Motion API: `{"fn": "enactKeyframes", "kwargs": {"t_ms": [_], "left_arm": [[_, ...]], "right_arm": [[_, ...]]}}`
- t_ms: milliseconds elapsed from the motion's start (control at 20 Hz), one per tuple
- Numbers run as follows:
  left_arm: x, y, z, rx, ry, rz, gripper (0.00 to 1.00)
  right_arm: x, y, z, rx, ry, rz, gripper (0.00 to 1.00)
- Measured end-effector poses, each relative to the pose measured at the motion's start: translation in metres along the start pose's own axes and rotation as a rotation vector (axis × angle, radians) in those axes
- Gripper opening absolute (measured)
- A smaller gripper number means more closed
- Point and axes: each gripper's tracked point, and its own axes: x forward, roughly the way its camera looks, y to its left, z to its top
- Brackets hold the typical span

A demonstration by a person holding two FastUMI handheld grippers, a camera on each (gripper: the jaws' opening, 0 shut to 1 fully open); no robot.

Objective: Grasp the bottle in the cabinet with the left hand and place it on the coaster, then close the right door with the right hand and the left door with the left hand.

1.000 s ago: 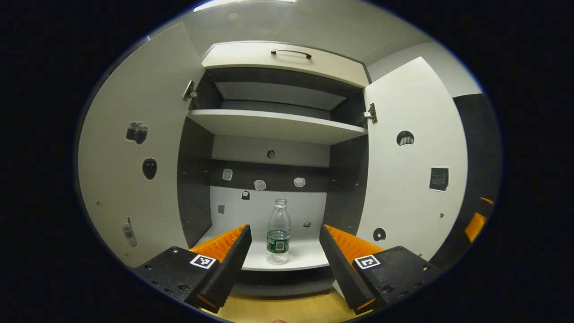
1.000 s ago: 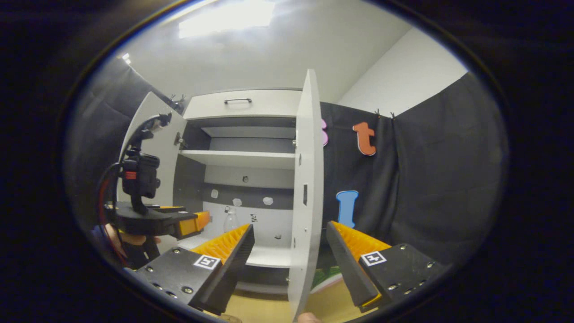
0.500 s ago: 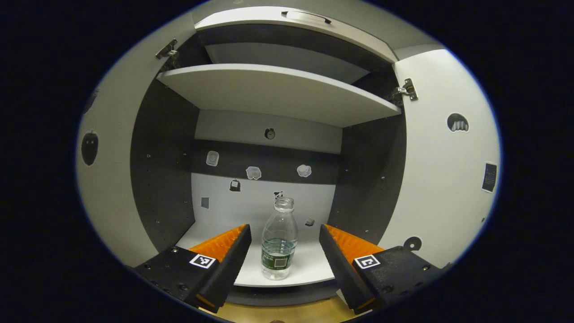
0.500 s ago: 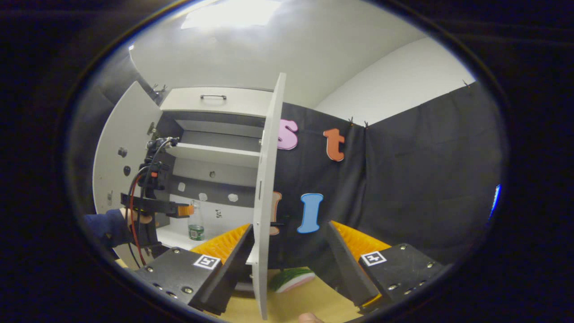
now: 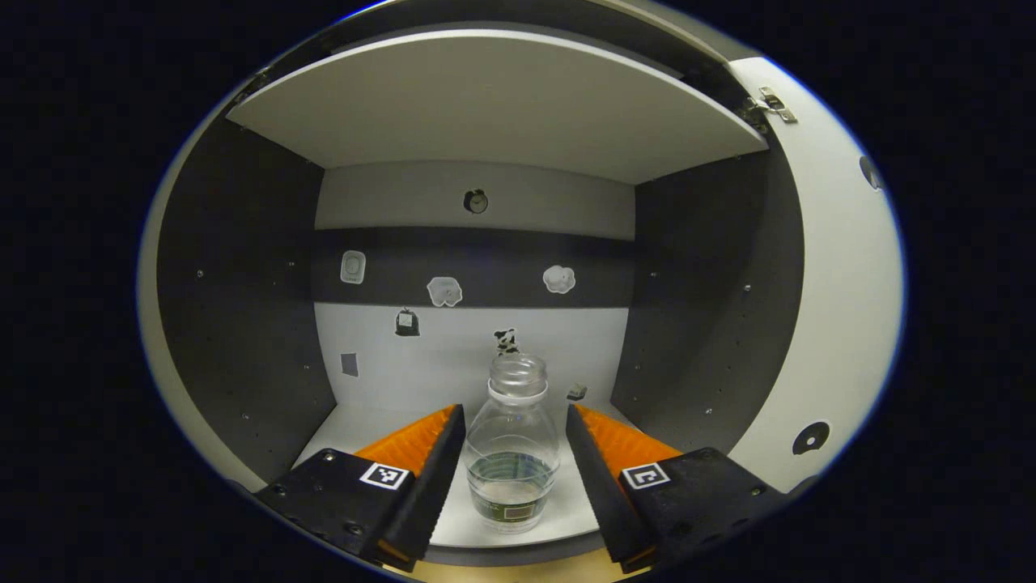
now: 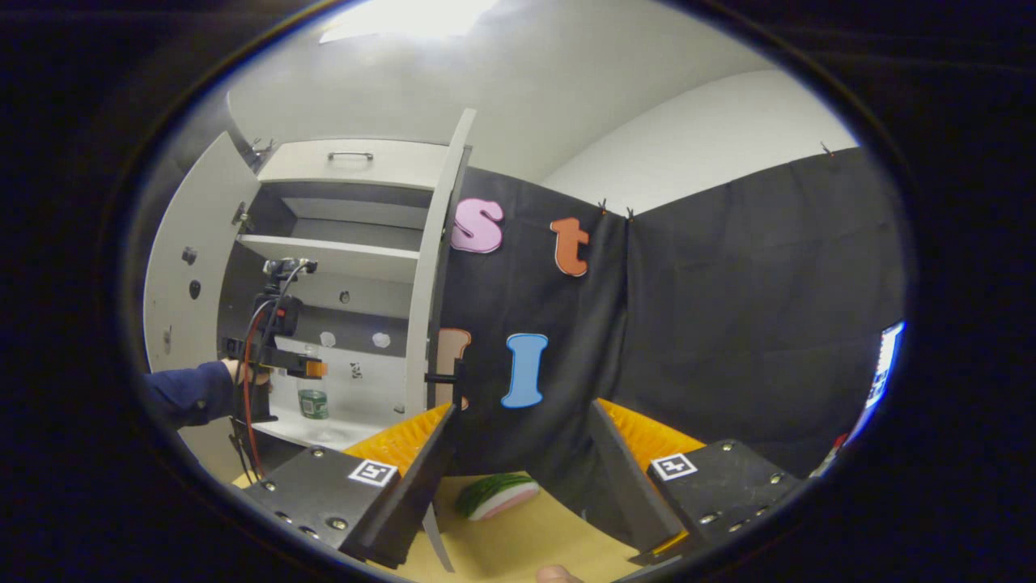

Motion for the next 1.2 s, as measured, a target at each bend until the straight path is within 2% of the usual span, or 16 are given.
{"fn": "enactKeyframes", "kwargs": {"t_ms": [200, 300, 400, 800, 1050, 1200], "left_arm": [[0.002, -0.002, 0.000, -0.002, 0.000, -0.016, 0.77], [0.000, -0.008, -0.002, 0.002, 0.004, -0.054, 0.73], [-0.006, -0.006, 0.002, -0.009, -0.009, -0.037, 0.73], [-0.078, 0.002, 0.004, -0.042, -0.048, -0.063, 0.70], [-0.126, 0.010, -0.028, 0.007, -0.041, -0.079, 0.70], [-0.149, 0.013, -0.063, -0.027, 0.001, -0.085, 0.70]], "right_arm": [[0.002, -0.005, -0.009, 0.025, 0.023, 0.010, 0.98], [0.001, -0.010, -0.010, 0.025, 0.029, 0.003, 0.98], [-0.001, -0.017, -0.010, 0.023, 0.032, -0.003, 0.98], [-0.003, -0.022, -0.008, 0.007, 0.035, 0.036, 0.98], [-0.009, -0.012, -0.010, 0.008, 0.045, 0.094, 0.98], [-0.011, -0.006, -0.011, 0.014, 0.055, 0.122, 0.98]]}}
